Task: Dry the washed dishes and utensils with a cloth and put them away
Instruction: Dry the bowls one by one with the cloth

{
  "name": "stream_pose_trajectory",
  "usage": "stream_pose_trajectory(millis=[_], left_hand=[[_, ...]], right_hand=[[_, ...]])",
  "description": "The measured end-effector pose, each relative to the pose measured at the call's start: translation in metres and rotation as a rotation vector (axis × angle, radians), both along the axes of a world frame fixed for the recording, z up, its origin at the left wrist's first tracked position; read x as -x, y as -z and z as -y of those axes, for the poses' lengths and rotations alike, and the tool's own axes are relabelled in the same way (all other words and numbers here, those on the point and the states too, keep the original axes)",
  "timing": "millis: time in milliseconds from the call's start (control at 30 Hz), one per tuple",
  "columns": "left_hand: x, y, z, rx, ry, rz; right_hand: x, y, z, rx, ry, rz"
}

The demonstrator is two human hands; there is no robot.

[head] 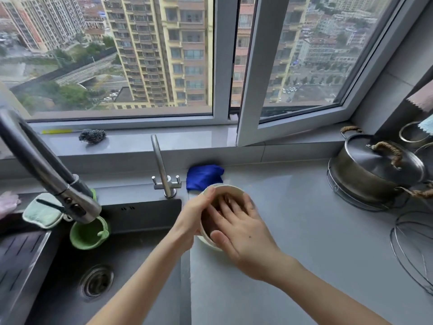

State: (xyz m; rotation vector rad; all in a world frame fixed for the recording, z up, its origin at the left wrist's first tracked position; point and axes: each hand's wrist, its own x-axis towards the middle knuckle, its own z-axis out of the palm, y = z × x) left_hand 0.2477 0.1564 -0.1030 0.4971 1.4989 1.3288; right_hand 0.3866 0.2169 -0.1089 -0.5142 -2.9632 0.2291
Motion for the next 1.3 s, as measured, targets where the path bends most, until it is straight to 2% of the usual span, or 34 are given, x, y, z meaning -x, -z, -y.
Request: stream_pose_trajectory(millis=[100,233,367,433,533,567,600,700,767,833,933,1000,1067,1133,1200,1300], left_hand=[[-0.003,0.0,0.008,-0.084,-0.078,-0.049],[0.004,-0.002,0.02,0.009,0.01,-0.01],[0.004,-0.004,0.03,0.102,0.267,0.007],[0.0,-0.007,0.029,0.088,0.309,0.033],[-0.002,-0.012,0.023,0.044,0.21,0.059],[-0.004,-0.012,0.021,0.031,0.157,0.061],[-0.007,-0.011,0.02,0.019,0.095,0.084],[-0.025,-0.003,0.02,-0.011,-0.11,0.185],[-0.028,0.002,0.019,-0.016,-0.157,0.15],[-0.019,0.003,0.021,0.018,-0.069,0.139],[-0.001,-0.009,0.022,0.141,0.312,0.028],[0.003,-0.017,0.018,0.145,0.46,-0.025],[0.005,-0.018,0.015,0.085,0.448,-0.006],[-0.002,-0.007,0.022,-0.066,0.41,0.097],[-0.027,0.006,0.036,-0.251,0.279,0.158],[-0.055,0.017,0.044,-0.382,-0.059,0.08]], right_hand=[[0.002,-0.003,0.021,0.144,-0.038,0.056],[-0.012,-0.021,0.031,0.216,-0.23,0.212],[-0.045,-0.031,0.015,-0.027,-0.532,0.285],[-0.05,-0.033,0.005,-0.155,-0.573,0.233],[-0.047,-0.027,0.002,-0.35,-0.453,0.064],[-0.045,-0.023,0.008,-0.353,-0.385,-0.004],[-0.043,-0.019,0.018,-0.282,-0.304,-0.069],[-0.024,-0.008,0.055,0.116,0.051,-0.285],[-0.013,-0.004,0.067,0.159,0.188,-0.349],[-0.019,0.001,0.065,0.048,0.08,-0.33],[-0.052,0.004,0.046,-0.171,-0.298,-0.198],[-0.058,0.0,0.035,-0.304,-0.407,-0.145],[-0.059,-0.001,0.025,-0.407,-0.414,-0.126],[-0.061,0.0,0.022,-0.5,-0.372,-0.136],[-0.06,0.005,0.032,-0.458,-0.22,-0.209],[-0.043,0.016,0.066,-0.278,0.058,-0.356]])
